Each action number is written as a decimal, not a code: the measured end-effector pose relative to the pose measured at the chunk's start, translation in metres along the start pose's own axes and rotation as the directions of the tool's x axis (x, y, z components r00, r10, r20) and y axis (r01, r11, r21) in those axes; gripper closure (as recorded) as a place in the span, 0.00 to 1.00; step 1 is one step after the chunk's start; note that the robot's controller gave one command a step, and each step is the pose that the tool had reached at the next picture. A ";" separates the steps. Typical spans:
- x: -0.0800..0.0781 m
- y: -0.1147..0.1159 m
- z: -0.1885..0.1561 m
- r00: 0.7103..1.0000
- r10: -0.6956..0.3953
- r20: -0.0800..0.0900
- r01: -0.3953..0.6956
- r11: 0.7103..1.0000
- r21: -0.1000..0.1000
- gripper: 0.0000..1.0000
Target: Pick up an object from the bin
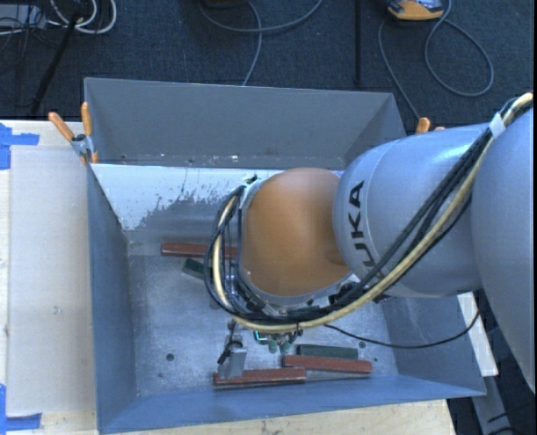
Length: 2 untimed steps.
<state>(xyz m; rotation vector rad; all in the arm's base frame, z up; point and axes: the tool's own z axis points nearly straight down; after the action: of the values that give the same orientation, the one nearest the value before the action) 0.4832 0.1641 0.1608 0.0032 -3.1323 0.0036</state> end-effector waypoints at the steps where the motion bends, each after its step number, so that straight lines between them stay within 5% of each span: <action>1: 0.006 -0.061 0.086 0.989 -0.147 0.022 0.147 0.989 -0.001 0.00; 2: 0.006 -0.033 0.088 0.978 -0.204 0.030 0.204 0.979 0.001 0.00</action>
Offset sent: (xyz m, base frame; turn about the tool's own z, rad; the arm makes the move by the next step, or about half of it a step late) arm -0.0106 -0.0597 -0.0850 -0.1522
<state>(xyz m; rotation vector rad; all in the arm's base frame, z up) 0.4768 0.1307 0.0730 0.3281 -3.1451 -0.0012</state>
